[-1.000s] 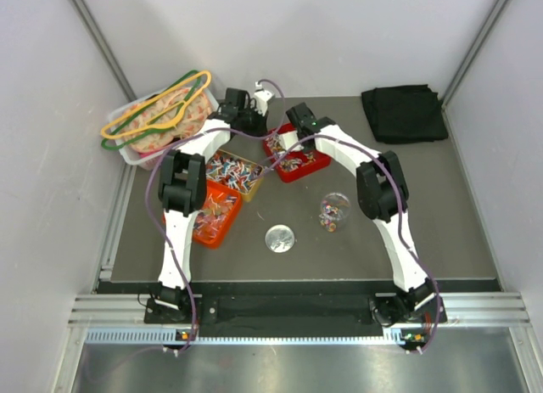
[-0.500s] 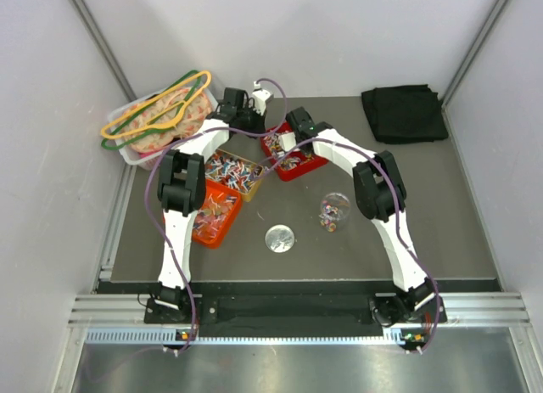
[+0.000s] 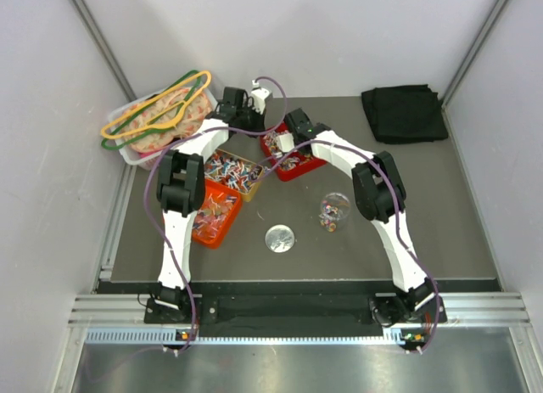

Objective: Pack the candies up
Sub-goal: Scoop the fake candies from the storage box.

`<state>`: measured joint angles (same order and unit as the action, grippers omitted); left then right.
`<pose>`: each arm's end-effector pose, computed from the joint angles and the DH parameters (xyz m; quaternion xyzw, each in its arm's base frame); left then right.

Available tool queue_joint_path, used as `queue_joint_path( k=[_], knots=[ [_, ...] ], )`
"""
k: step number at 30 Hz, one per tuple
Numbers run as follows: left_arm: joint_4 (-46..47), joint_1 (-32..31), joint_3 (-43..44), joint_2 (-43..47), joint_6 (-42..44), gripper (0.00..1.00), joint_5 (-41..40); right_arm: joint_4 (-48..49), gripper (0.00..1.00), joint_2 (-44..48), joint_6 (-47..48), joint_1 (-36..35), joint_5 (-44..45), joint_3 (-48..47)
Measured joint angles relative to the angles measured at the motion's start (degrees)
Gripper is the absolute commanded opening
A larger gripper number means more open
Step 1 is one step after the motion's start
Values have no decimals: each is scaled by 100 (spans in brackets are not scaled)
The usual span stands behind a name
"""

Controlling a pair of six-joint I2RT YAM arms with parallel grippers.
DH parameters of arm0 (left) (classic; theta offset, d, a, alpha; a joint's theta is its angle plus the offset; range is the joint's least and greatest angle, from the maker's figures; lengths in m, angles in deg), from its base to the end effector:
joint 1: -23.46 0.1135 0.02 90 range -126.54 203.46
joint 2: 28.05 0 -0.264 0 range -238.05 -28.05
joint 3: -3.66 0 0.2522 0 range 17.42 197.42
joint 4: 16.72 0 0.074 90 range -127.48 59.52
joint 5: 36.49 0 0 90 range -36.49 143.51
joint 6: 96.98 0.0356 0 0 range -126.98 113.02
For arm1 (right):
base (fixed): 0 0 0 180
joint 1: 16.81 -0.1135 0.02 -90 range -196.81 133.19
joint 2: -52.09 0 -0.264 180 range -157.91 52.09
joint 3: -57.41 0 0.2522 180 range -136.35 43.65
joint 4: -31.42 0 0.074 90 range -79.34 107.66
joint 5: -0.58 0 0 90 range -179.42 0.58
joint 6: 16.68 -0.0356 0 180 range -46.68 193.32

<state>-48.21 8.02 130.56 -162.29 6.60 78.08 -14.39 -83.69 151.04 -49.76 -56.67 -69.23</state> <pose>0.5139 -0.1573 0.2037 0.3098 0.8302 -0.1987 0.4188 0.4451 0.2655 0.1725 -0.7042 0.5902 -0.3586 0.1648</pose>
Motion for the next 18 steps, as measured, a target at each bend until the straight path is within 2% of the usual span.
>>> queue_joint_path(
  k=[18],
  knots=[
    [-101,15,33,70,-184,0,-20,-151,0,7,-686,-2,-247,-157]
  ],
)
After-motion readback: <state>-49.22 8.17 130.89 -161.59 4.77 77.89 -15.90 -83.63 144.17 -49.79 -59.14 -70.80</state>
